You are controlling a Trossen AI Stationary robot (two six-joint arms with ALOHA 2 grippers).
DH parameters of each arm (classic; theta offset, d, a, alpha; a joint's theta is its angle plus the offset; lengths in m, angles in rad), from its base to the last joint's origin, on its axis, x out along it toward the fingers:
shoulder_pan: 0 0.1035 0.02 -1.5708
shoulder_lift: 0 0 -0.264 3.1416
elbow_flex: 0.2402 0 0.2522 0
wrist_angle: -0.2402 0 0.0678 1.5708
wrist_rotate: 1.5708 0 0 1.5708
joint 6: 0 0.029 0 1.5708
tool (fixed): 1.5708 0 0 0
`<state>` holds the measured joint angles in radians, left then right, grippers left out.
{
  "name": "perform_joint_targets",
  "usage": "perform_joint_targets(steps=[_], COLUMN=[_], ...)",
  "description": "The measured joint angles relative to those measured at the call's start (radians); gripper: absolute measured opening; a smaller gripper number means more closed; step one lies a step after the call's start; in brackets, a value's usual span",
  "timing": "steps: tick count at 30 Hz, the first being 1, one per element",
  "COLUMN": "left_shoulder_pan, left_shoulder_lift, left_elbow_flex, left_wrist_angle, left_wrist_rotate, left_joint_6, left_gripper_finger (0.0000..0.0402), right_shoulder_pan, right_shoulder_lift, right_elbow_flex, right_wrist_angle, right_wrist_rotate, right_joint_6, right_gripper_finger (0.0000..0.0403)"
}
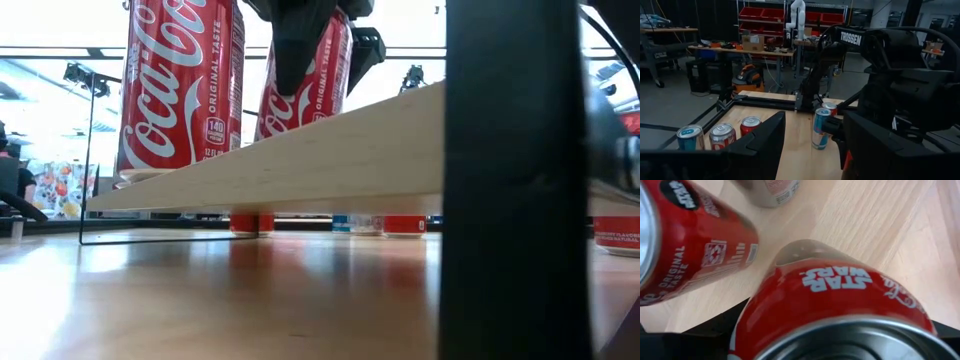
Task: Place canned beverage on shelf
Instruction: Put the red soda can on the shelf aligned with the other red soda can
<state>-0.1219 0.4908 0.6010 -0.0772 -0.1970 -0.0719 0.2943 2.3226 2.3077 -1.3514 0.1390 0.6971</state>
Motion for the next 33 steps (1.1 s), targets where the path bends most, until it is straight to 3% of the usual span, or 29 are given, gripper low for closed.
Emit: perform_joint_targets(steps=[11, 18, 26, 33], left_shoulder_pan=[0.0, 0.0, 0.0, 0.0], left_shoulder_lift=[0.0, 0.0, 0.0, 0.0], left_elbow_flex=[0.0, 0.0, 0.0, 0.0], left_wrist_angle=[-0.001, -0.001, -0.001, -0.001], left_wrist_rotate=[0.0, 0.0, 0.0, 0.0], left_joint_6=[0.0, 0.0, 0.0, 0.0], left_gripper_finger=[0.021, 0.021, 0.021, 0.021], right_shoulder_pan=[0.0, -0.004, -0.003, -0.003], right_shoulder_lift=[0.006, 0.007, 0.006, 0.006], right_elbow_flex=[-0.075, -0.075, -0.076, -0.009], right_wrist_angle=[0.04, 0.042, 0.074, 0.022], right_wrist_rotate=[-0.006, -0.032, -0.09, -0.099], right_joint_6=[-0.003, -0.017, -0.035, -0.02], right_gripper_finger=[0.0329, 0.0332, 0.0367, 0.0371])
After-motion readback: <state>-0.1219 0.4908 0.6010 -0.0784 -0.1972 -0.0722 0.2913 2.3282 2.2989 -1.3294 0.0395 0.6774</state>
